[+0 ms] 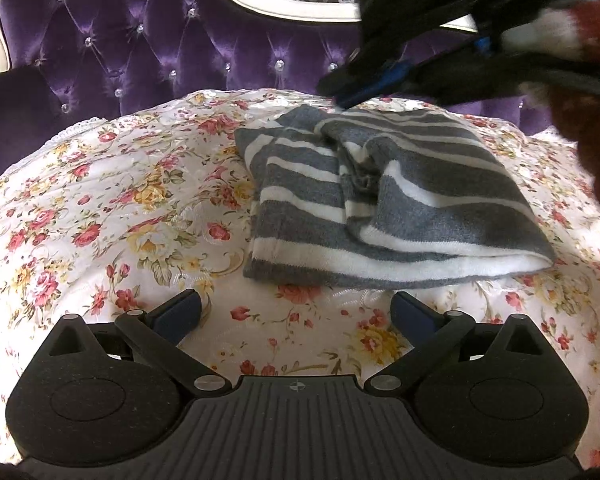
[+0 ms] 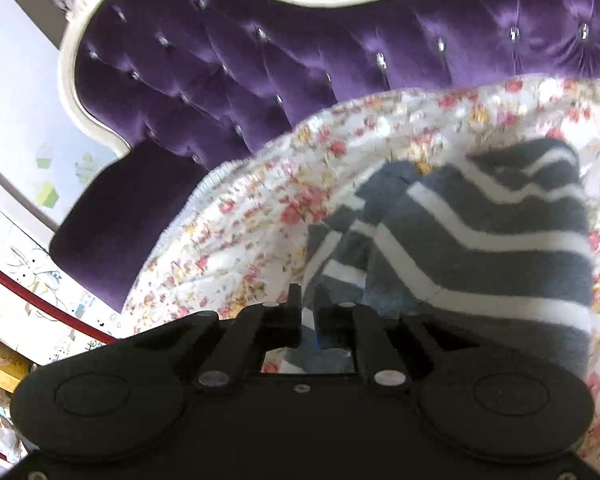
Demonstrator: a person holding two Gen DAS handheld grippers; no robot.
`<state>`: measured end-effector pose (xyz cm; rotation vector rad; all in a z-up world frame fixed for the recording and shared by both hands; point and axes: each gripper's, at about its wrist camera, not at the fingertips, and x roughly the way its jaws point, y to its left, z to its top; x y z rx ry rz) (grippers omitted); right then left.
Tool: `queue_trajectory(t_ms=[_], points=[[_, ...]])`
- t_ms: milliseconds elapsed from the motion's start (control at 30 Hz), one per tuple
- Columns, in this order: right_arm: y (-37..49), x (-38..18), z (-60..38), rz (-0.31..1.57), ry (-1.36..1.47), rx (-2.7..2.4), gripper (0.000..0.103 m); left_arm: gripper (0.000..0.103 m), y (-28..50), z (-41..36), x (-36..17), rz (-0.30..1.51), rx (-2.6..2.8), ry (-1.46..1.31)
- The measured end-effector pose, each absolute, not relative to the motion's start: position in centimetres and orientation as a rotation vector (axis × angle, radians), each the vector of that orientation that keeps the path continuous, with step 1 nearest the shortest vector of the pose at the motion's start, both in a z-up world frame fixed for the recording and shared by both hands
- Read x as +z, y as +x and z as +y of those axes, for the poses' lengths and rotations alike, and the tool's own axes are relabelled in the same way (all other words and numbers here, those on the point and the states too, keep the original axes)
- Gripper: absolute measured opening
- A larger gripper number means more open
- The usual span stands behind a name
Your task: Fold small clothes
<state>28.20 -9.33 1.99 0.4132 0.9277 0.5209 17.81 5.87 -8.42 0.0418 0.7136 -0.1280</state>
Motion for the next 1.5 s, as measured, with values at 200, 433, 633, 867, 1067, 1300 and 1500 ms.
queue_trajectory(t_ms=[200,433,633,867,1067,1300,1500], points=[[24.7,4.1,-12.7,0.792,0.205,0.429,0.068,0.102,18.2,7.8,-7.2,0.767,-0.204,-0.069],[19.2,3.1,-12.0,0.660,-0.115,0.345,0.092,0.102,18.9,12.1,-4.2,0.789,-0.203,-0.229],[14.9,1.1,-6.9,0.510,-0.425,0.406,0.090,0.102,21.4,13.7,-1.1,0.761,-0.216,-0.250],[15.3,-0.9,-3.9,0.503,-0.526,0.478,0.068,0.102,24.7,13.7,-0.4,0.827,-0.341,-0.404],[15.6,-1.7,-4.0,0.511,-0.547,0.488,0.067,0.102,26.4,12.2,-0.4,0.861,-0.378,-0.395],[15.8,-2.4,-4.2,0.523,-0.579,0.502,0.048,0.102,27.7,10.2,-0.6,0.886,-0.432,-0.398],[16.0,-0.6,-7.2,0.474,-0.414,0.436,0.011,0.102,29.4,8.6,-1.5,0.921,-0.476,-0.442]])
